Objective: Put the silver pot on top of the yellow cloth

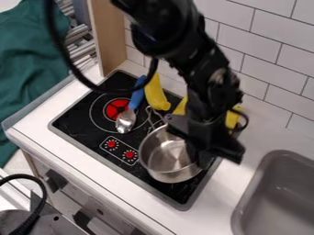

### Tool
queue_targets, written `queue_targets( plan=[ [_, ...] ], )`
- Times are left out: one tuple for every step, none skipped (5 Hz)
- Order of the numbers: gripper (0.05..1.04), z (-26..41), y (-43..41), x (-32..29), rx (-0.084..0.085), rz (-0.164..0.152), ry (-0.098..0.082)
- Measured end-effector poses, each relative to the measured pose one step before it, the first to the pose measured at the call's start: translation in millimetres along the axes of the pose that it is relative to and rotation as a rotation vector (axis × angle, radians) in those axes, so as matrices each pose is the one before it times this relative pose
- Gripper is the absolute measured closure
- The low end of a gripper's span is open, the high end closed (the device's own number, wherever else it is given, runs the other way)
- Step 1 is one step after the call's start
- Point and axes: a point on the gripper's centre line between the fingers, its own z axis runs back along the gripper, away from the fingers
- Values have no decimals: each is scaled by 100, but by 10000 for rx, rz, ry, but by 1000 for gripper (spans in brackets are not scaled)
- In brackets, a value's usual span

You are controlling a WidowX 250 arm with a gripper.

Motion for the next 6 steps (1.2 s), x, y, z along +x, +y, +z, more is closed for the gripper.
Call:
queue_targets(
  plan=[
    [1029, 610, -1290, 1340, -221, 583, -319],
    [1029, -419, -1503, 2040, -42, 583, 34],
    [1029, -995, -1035, 2073, 19, 403, -163],
    [1029, -1670, -421, 1270, 59, 127, -56],
    [1029, -1378, 669, 1363, 290, 80, -94],
    [1029, -755, 1930, 1703, 315, 27, -77]
  ],
)
